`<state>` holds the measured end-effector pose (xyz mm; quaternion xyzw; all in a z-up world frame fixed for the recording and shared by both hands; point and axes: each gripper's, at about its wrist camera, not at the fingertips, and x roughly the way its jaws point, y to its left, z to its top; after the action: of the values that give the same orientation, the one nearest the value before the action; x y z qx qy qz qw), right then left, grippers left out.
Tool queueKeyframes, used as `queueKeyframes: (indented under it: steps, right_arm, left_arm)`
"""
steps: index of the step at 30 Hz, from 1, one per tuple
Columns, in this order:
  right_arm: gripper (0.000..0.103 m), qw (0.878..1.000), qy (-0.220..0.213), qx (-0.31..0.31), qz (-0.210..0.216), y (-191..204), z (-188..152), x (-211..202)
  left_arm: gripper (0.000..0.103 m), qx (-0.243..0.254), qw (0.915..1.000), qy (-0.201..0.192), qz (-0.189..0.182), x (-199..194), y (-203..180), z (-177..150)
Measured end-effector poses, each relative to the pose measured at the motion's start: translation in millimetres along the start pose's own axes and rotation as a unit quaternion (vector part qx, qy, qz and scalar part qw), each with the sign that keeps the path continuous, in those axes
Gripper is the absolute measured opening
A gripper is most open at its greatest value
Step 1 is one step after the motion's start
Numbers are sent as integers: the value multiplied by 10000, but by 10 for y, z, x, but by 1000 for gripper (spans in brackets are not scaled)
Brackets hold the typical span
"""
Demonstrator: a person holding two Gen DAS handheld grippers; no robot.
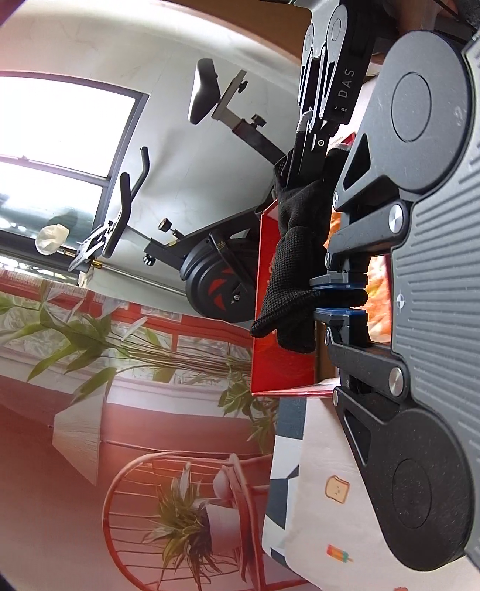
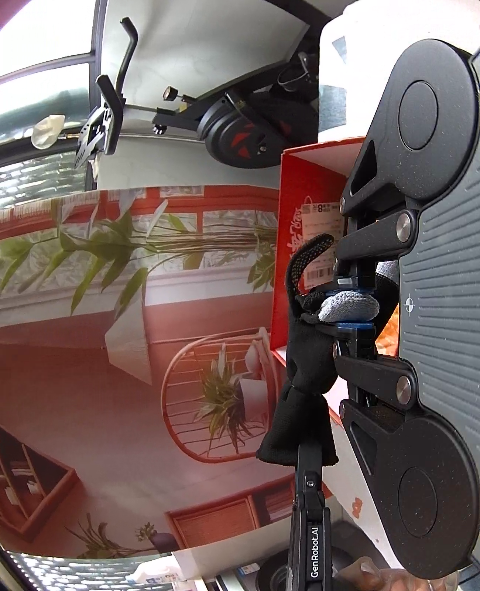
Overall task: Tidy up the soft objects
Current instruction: 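Lift the black glove with both tools toward the red box, then lower the glove into the red box and open both tools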
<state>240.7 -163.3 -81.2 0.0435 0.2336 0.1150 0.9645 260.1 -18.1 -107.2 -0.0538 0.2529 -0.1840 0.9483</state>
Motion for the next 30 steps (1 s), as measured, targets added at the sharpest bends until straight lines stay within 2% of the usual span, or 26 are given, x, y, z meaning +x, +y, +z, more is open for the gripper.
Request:
queueKeyframes:
  steps: [6,11,14,21,24,26,30]
  right_arm:
    - [12,9993,270,-148,-204,-244,204,560]
    - [11,9969,617,-330,-359,-427,296,1038]
    - [12,9957,758,-241,-474,-572,332,1283]
    - [13,9886,1355,-172,-626,-744,315,1721]
    - [20,9840,1573,-118,-825,-769,301,1837]
    - [30,9824,1603,-64,-952,-770,296,1844]
    - [31,9834,1550,-9,-946,-790,289,1753]
  left_arm:
    - [10,-90,9995,292,56,495,101,153]
    - [10,-157,9985,529,-40,901,232,264]
    - [10,-196,9971,741,-38,1113,284,306]
    - [13,106,9944,1043,118,1405,288,337]
    - [20,51,9929,1161,259,1505,348,325]
    - [34,32,9923,1196,322,1530,378,328]
    - [38,114,9922,1170,407,1438,397,336]
